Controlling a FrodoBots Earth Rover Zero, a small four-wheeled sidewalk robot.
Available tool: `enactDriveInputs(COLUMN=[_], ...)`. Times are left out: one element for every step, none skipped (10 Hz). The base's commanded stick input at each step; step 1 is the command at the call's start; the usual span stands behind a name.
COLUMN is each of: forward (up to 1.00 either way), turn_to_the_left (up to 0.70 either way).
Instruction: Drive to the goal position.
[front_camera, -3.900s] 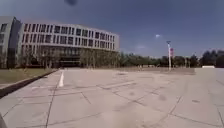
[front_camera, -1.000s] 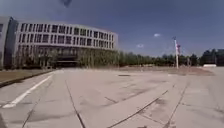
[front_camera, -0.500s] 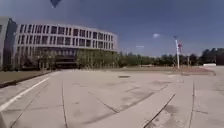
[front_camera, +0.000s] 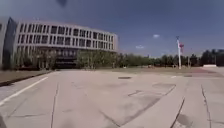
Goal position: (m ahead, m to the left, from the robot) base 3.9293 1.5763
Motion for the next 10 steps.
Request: enactDriveInputs(forward=[0.7, 0.7, 0.7, 0.7, 0.7, 0.7, 0.7, 0.7, 0.7, 0.7], turn_to_the_left=[0.27, 0.34, 0.36, 0.36, 0.36, 0.21, 0.01, 0.01, 0.01, 0.01])
